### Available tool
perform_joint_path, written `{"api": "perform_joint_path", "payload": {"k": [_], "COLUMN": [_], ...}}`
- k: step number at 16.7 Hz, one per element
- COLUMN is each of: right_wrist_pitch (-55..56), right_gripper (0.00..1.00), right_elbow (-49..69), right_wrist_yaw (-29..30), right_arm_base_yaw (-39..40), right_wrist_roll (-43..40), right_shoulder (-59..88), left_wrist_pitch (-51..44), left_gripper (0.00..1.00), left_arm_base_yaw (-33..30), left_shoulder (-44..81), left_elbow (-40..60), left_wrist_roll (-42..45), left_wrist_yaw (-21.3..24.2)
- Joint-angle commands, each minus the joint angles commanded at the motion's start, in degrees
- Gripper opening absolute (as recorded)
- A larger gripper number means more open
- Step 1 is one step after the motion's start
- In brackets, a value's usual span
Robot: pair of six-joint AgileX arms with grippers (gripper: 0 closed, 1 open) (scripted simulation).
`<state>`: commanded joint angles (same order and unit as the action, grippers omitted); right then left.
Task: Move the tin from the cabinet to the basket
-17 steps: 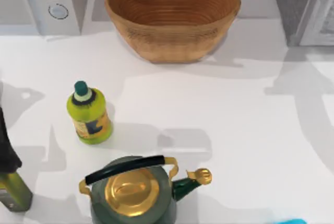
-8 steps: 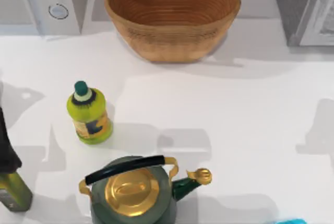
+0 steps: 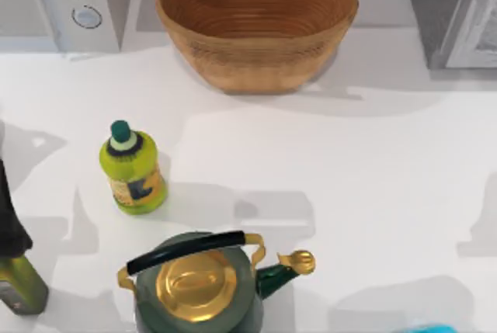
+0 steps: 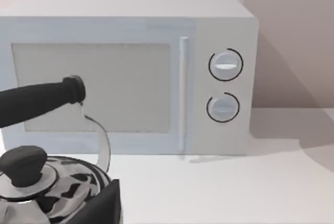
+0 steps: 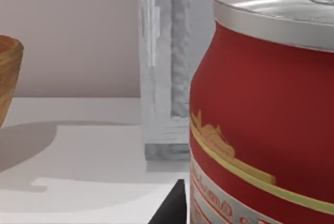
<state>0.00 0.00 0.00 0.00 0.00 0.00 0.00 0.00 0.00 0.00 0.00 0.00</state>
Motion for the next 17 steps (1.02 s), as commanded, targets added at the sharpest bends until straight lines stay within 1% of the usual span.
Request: {"api": "perform_joint_path", "payload": {"k": [6, 9, 13, 17], "right_wrist_pitch": [0.06, 1.96, 6.62, 12.41], "right_gripper": [0.00, 0.00, 0.00, 0.00], "right_elbow": [0.22, 5.39, 18.47, 35.96], "right_wrist_yaw": [0.36, 2.92, 9.10, 16.68], "right_arm_base_yaw": [0.46, 2.92, 8.88, 16.20], "right_wrist_roll": [0.10, 0.15, 0.28, 0.44], "right_shoulder": [1.00, 6.39, 22.17, 46.33], "left_wrist_pitch": [0.00, 0.00, 0.00, 0.00], "left_gripper": [1.00, 1.00, 1.00, 1.00], "left_arm_base_yaw": [0.00, 0.00, 0.00, 0.00], "left_shoulder": [0.00, 0.00, 0.00, 0.00], "left_elbow": [0.00, 0.00, 0.00, 0.00], "left_wrist_roll": [0.00, 0.00, 0.00, 0.00], "left_wrist_yaw": [0.00, 0.00, 0.00, 0.00]}}
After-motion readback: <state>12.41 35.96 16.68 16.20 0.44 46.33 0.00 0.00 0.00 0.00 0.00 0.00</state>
